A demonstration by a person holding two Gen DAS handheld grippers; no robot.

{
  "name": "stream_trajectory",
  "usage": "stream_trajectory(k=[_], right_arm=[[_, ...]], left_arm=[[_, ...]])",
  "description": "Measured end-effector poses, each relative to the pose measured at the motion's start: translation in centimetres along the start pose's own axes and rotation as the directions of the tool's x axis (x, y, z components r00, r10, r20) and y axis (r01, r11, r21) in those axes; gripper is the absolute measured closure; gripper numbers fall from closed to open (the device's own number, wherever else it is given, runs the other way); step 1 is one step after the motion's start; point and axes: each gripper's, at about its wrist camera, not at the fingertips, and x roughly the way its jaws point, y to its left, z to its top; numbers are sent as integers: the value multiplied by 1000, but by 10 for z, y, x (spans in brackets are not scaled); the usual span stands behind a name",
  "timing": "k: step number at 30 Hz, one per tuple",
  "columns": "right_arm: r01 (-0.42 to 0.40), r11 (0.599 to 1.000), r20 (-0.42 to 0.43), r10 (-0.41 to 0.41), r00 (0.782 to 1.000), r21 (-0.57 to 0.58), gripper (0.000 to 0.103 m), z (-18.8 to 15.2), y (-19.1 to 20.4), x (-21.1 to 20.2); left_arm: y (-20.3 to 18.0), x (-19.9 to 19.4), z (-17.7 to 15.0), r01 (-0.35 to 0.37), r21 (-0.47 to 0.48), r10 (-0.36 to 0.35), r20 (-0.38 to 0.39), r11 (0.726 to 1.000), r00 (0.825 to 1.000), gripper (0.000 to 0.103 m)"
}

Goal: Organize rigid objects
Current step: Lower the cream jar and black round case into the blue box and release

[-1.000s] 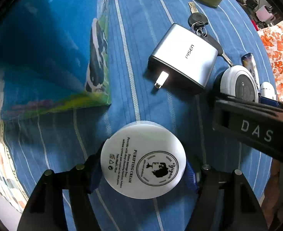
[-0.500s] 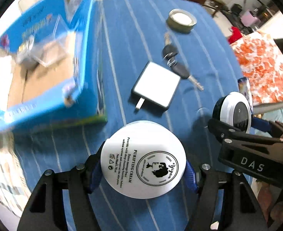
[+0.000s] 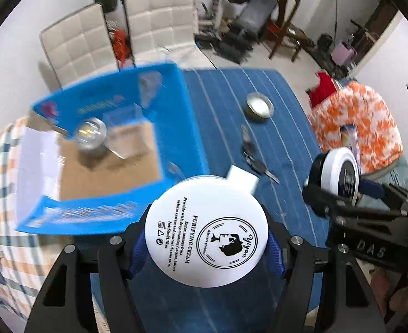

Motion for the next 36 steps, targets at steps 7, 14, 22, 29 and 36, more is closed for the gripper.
stream_trajectory(k=[7, 14, 22, 29, 36], right_arm=[[-66, 995, 17, 67, 998, -72, 13, 17, 81, -3], [-68, 992, 8, 69, 998, -106, 13, 30, 146, 34], [-19, 996, -118, 9, 993, -84, 13, 39, 171, 141], [61, 996, -271, -78, 959, -68, 13, 37, 176, 217], [72, 997, -341, -82, 936, -42, 13, 46, 180, 249]], left_arm=[[75, -37, 10, -69, -68, 73, 69, 995, 995, 37], [145, -31, 16, -105, -144, 114, 54, 984, 992, 37], [212, 22, 27, -148, -174, 141, -51, 973, 989, 37], [236, 101, 42, -217, -91, 197, -192, 972, 961, 37], [237, 137, 60, -246, -25, 235, -219, 969, 947, 37]])
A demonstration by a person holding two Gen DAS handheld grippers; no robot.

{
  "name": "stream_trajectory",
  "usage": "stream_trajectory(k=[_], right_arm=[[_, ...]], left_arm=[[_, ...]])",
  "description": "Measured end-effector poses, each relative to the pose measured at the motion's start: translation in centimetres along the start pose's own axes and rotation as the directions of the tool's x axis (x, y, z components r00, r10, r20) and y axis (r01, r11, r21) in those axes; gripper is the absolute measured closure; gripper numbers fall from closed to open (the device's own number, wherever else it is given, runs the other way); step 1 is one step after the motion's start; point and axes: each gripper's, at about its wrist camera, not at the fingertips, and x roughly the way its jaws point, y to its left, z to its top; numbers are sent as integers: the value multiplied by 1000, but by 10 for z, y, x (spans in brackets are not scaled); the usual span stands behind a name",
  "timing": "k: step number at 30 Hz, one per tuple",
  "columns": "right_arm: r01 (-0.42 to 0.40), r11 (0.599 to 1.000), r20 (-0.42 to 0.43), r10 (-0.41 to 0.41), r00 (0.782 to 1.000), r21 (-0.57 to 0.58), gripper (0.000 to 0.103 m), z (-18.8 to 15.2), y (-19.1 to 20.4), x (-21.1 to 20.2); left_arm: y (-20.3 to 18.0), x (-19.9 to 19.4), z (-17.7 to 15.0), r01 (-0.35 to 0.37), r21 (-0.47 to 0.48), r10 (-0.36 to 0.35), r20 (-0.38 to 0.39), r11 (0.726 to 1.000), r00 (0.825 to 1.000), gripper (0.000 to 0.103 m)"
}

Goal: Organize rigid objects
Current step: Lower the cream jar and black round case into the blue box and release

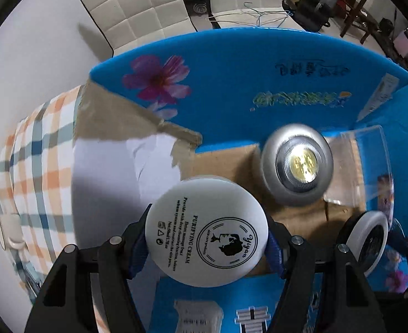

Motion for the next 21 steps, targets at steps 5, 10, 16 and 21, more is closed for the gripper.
stream_trajectory(k=[5, 10, 16, 21], right_arm=[[16, 1000, -42, -15, 999, 16, 12, 12, -5, 6], [0, 998, -89, 5, 996, 55, 12, 26, -15, 18], [-19, 998, -125, 27, 992, 62, 12, 35, -30, 25], [-6, 999, -112, 10, 994, 34, 12, 37, -34, 22]], left_arm=[[1, 8, 8, 19, -6, -19, -4, 1000, 1000, 36], [1, 17, 14, 17, 7, -17, -20, 1000, 1000, 36], [7, 19, 19, 47, -1, -47, -48, 999, 998, 36], [11, 19, 20, 55, -4, -56, -76, 998, 996, 36]])
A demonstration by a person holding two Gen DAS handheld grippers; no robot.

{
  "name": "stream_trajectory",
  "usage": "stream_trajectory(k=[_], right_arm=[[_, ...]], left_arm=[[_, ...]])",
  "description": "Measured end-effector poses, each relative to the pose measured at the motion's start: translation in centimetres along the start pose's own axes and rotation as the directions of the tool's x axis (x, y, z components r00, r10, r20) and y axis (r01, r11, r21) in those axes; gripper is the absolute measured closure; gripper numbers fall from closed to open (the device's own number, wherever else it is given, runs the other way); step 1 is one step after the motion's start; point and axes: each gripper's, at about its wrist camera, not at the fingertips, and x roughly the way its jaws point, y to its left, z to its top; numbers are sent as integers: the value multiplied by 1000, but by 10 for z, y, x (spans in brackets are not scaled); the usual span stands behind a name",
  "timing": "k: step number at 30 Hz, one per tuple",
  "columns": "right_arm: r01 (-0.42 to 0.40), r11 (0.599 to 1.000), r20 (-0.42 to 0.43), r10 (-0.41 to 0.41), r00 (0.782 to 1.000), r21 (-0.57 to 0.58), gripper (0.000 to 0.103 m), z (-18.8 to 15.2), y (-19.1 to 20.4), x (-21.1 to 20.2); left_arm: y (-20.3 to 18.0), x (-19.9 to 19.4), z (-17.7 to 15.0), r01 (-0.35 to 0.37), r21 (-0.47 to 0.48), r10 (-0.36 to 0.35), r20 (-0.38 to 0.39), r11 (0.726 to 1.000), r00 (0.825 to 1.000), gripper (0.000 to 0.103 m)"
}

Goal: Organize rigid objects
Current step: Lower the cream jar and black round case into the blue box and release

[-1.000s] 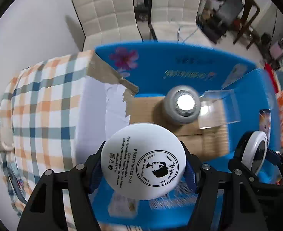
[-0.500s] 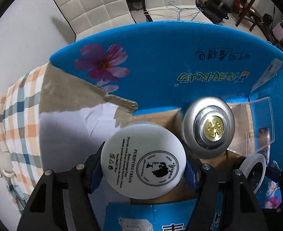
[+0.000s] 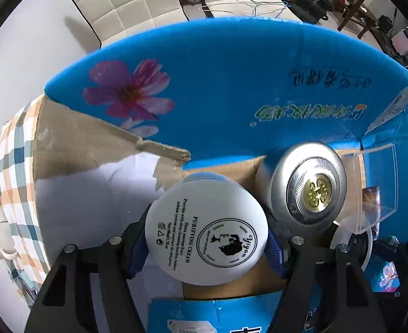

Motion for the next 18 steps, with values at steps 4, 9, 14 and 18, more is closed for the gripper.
stream_trajectory(k=[4, 9, 14, 18], right_arm=[[1, 1000, 15, 0, 1000, -10, 11, 0, -4, -8], [4, 999, 65, -1, 998, -44, 8, -4, -8, -33], [8, 997, 114, 0, 993, -71, 8, -31, -11, -60], [2, 996, 166, 13, 986, -90, 8, -49, -15, -91]], left_arm=[[0, -5, -5, 16, -17, -17, -4, 1000, 1000, 31], [1, -16, -17, 20, -22, -20, 23, 1000, 1000, 11], [16, -34, -31, 39, -67, -36, 57, 997, 998, 0], [22, -52, -41, 59, -101, -51, 85, 993, 995, 0]])
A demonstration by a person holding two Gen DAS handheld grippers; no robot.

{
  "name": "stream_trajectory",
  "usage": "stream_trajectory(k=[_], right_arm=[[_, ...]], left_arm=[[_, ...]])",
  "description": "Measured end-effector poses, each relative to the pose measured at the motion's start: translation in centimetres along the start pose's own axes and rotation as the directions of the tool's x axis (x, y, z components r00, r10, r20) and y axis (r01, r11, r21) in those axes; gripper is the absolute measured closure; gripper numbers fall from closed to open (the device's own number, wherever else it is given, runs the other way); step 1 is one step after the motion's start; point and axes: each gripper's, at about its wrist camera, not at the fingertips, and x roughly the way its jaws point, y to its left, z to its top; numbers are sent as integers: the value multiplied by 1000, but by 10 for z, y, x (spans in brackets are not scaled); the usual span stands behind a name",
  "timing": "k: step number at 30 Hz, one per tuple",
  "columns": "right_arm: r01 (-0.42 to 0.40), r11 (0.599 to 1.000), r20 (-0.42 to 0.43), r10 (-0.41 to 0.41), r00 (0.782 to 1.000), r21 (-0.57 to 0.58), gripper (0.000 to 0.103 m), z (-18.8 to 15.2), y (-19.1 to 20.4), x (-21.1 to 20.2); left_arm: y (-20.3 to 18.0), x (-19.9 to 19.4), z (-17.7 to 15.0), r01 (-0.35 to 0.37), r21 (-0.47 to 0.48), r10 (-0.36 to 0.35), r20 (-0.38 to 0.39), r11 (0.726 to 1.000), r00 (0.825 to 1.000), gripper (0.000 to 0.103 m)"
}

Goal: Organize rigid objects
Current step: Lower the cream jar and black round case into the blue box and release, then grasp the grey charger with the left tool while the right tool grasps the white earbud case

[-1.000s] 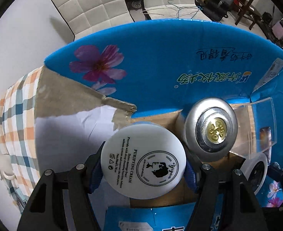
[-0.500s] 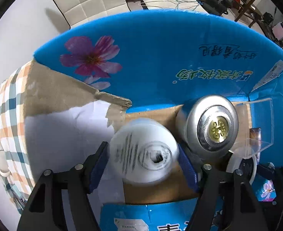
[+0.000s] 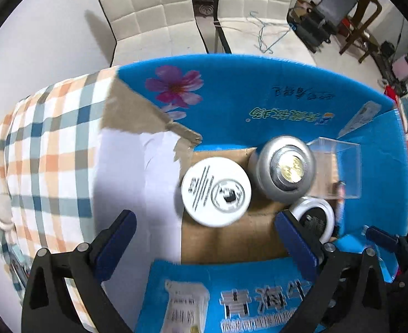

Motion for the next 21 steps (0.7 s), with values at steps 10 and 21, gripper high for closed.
stream_trajectory(k=[10, 21], right_arm=[[-30, 997, 81, 35, 996, -64, 8, -56, 39, -62], [-64, 992, 181, 82, 980, -105, 8, -89, 42, -135]], left_arm=[[0, -64, -38, 34, -70, -29, 76, 997, 997, 0], [-16, -145, -68, 35, -48, -25, 179, 998, 984, 0]])
